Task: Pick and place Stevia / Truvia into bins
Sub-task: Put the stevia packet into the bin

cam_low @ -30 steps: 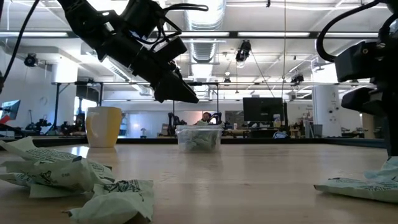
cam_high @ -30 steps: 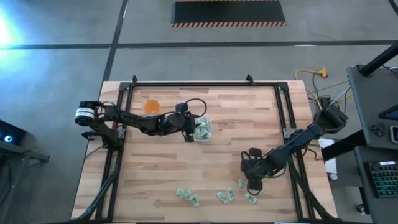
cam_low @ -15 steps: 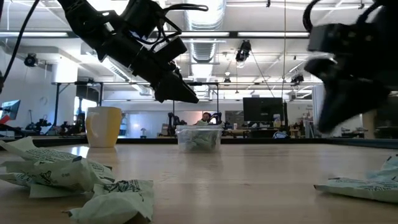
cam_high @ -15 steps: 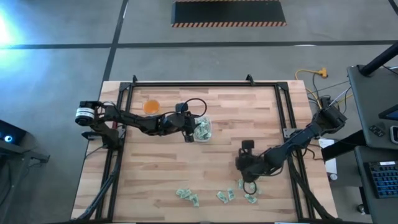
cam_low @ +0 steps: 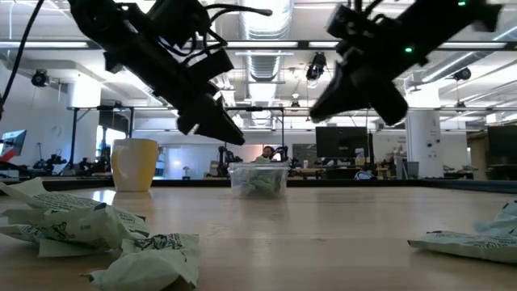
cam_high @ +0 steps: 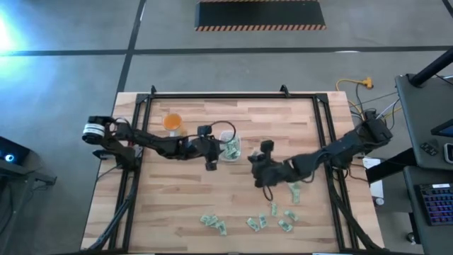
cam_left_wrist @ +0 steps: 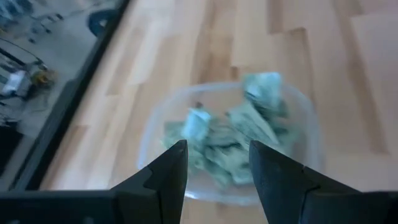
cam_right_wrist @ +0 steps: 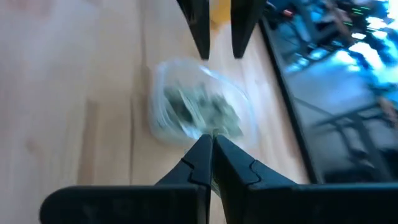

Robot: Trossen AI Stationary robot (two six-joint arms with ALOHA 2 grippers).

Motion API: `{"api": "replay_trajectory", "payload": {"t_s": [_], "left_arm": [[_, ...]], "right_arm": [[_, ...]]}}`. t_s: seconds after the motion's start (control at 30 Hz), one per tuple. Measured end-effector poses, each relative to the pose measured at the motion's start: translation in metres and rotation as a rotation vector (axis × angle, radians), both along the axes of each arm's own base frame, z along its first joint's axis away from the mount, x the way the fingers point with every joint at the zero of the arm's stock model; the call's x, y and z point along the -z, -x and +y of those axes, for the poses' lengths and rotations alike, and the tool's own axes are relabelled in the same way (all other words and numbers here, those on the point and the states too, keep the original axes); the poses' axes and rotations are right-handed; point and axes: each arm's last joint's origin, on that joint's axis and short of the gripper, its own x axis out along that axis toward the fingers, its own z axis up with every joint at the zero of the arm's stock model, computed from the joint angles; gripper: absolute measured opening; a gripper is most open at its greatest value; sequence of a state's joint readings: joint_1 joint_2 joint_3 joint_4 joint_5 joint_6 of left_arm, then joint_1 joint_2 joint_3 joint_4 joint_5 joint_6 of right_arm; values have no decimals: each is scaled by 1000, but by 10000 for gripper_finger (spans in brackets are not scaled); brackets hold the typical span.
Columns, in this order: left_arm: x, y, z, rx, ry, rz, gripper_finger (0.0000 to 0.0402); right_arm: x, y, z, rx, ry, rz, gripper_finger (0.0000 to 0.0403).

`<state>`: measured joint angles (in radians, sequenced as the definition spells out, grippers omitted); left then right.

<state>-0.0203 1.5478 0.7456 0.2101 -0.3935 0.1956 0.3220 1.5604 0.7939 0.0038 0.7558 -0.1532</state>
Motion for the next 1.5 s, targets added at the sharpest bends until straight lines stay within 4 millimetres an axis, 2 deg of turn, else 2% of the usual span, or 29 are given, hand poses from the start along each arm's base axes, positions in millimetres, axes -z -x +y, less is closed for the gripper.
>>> {"api": "replay_trajectory", "payload": {"t_s": [0.13,0.37,0.6,0.87,1.13,1.23,1.4,1.5], "left_arm": [[-4,8,-13,25,27,40,156],[-16,26,-35,41,111,50,156],[-24,42,-58,97,168,9,156],[-23,53,-81,136,231,27,156],[-16,62,-93,116,300,72,156],[-15,64,-97,117,313,67,156],[-12,67,-100,115,331,72,156],[-11,68,-102,114,343,74,156]], "right_arm": [[-5,-14,-22,-96,-104,-41,9],[-10,-27,-55,-208,-237,-122,9],[7,-43,-72,-301,-231,-131,9],[22,-60,-88,-273,-201,-83,9],[26,-73,-105,-155,-305,-59,11],[28,-77,-111,-130,-351,-26,26],[29,-82,-114,-114,-389,18,74],[20,-86,-114,-125,-377,15,106]]}}
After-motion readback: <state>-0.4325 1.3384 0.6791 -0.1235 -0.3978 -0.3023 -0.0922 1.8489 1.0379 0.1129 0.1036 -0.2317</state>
